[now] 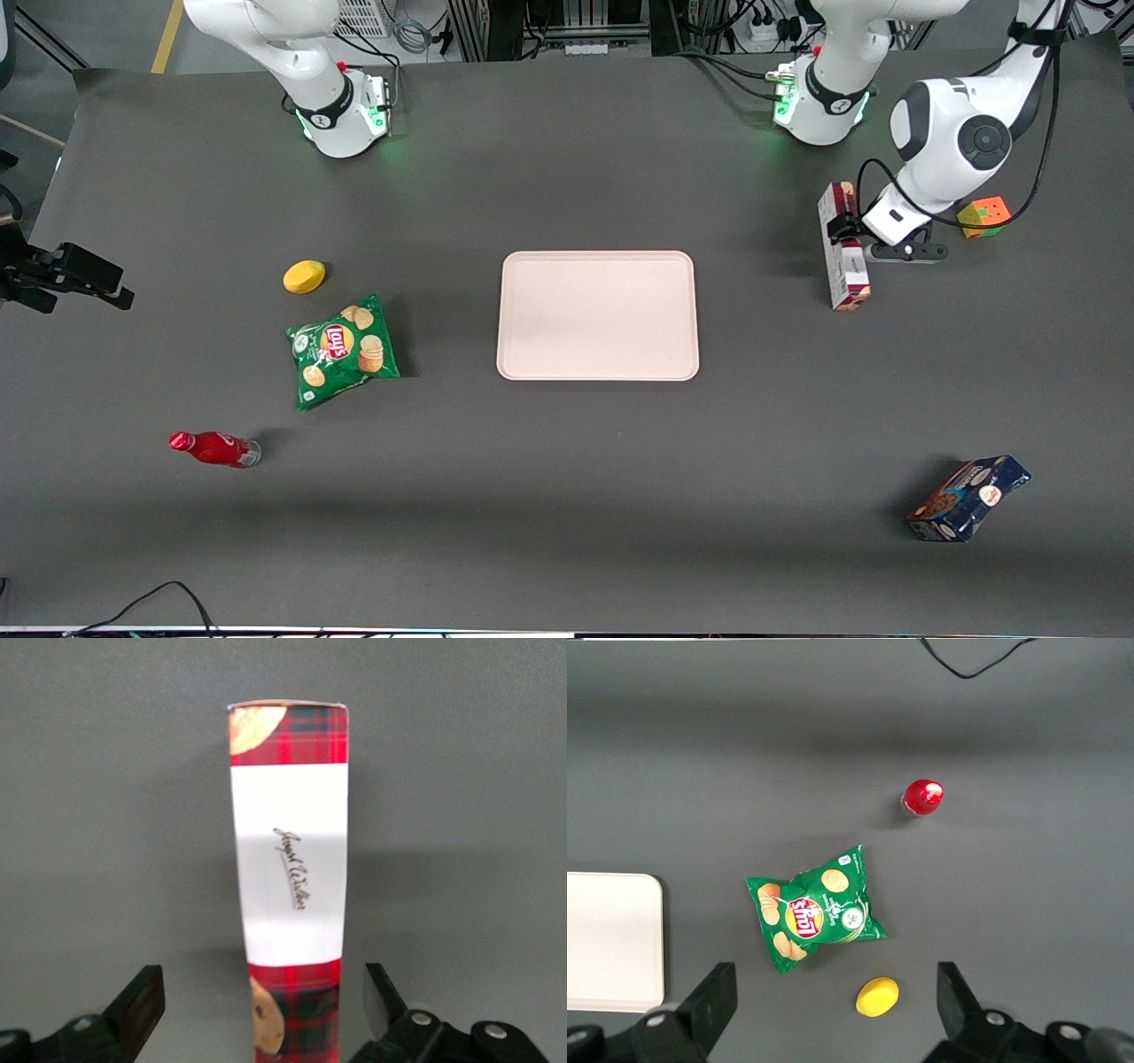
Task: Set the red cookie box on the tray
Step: 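Lower the left gripper and close it around the red cookie box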
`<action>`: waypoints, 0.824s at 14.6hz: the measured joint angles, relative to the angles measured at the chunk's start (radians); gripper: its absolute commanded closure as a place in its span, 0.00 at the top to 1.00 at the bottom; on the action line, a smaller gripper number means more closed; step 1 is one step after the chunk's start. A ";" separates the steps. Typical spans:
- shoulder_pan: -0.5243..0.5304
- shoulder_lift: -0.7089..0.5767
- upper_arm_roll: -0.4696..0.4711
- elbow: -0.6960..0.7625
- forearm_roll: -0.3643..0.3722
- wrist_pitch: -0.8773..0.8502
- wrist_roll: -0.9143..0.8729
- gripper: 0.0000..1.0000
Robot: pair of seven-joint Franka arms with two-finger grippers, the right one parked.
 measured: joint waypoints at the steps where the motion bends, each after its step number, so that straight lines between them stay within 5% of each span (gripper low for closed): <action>1: -0.015 0.012 -0.002 0.000 0.000 0.013 -0.022 1.00; 9: -0.054 0.063 -0.012 0.000 0.000 0.063 -0.066 0.94; 12: -0.054 0.063 -0.012 0.000 0.000 0.063 -0.066 0.50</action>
